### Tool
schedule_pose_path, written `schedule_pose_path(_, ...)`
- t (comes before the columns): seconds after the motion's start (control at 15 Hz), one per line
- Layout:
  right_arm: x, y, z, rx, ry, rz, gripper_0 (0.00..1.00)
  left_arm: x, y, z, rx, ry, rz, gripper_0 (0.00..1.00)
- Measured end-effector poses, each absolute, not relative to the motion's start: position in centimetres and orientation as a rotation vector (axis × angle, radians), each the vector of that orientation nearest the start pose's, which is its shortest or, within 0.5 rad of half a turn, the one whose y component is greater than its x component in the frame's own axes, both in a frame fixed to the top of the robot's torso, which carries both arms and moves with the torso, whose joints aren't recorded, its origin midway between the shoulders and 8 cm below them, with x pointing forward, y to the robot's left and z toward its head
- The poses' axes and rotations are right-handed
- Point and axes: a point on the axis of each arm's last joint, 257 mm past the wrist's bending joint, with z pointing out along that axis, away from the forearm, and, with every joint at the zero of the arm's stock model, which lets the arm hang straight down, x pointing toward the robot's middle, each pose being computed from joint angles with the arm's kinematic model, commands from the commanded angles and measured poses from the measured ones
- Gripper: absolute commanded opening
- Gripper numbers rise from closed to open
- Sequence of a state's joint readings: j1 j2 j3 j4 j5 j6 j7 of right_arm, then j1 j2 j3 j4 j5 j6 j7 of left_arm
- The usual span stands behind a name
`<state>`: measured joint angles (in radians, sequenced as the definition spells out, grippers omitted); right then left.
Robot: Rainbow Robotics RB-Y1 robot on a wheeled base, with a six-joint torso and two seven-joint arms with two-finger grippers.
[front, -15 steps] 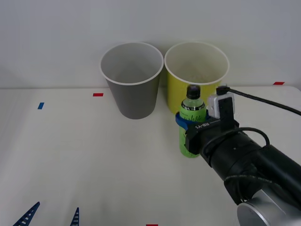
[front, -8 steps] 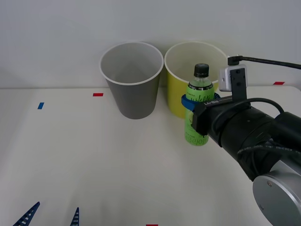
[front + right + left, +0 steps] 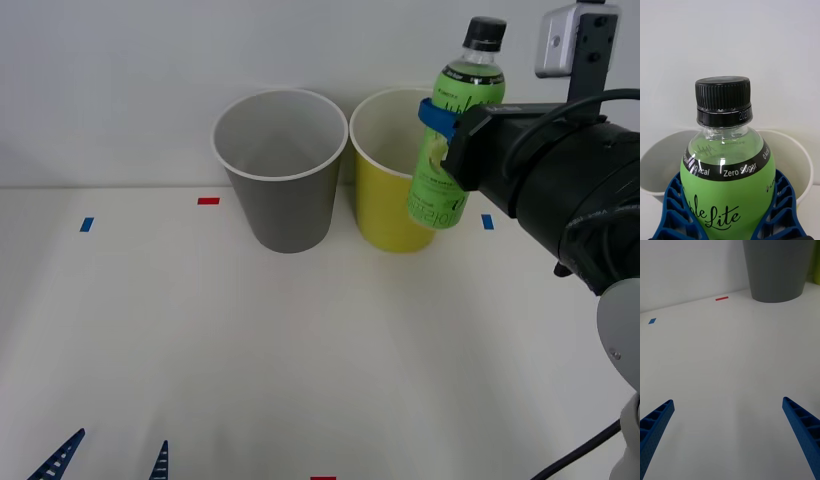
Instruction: Put cans in the gray bin and PET bottles in the light green bin.
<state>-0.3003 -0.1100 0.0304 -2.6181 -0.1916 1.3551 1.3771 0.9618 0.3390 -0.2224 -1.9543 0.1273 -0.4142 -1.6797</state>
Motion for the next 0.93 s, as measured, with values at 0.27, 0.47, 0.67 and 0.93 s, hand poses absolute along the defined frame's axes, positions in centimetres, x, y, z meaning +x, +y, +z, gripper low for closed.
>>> schedule_pose_path(0.27,46.8,-14.1,8.8,-0.100,1.547,0.310,0.00,23.8,26.8,-31.2,0.176,1.748,0.092,1.00)
schedule_pose_path(0.47,49.4,-14.7,10.8,-0.068,1.471,0.330,0.00,23.8,26.8,-31.2,0.176,1.748,0.092,1.00)
schedule_pose_path(0.67,52.1,-14.7,10.6,-0.057,1.461,0.334,0.00,23.8,26.8,-31.2,0.176,1.748,0.092,1.00)
schedule_pose_path(0.93,56.0,-15.1,9.4,-0.039,1.441,0.317,0.00,23.8,26.8,-31.2,0.176,1.748,0.092,1.00)
